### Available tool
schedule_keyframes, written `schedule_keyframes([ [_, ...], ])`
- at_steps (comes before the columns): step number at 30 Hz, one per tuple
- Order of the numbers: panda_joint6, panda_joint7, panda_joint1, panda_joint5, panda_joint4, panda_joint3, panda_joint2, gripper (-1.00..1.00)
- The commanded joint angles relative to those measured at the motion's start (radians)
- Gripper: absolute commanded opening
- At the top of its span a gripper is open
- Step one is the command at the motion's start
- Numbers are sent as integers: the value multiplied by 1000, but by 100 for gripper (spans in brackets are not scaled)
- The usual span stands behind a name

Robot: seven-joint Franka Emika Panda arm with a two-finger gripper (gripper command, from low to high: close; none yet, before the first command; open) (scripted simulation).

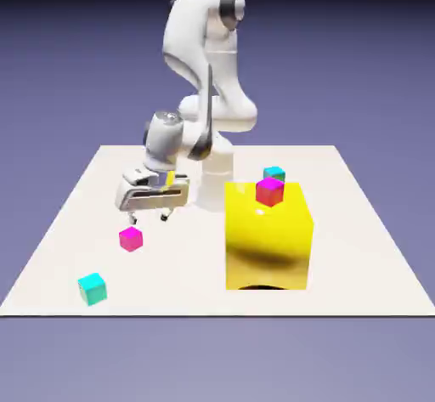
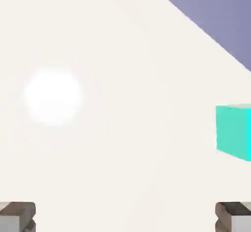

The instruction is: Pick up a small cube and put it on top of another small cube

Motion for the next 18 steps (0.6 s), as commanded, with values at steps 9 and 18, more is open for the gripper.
schedule_keyframes([
  [9, 83, 7, -38, -240, 58, -109, 274, 0],
  [18, 41, -29, -41, -203, 43, -90, 218, -100],
])
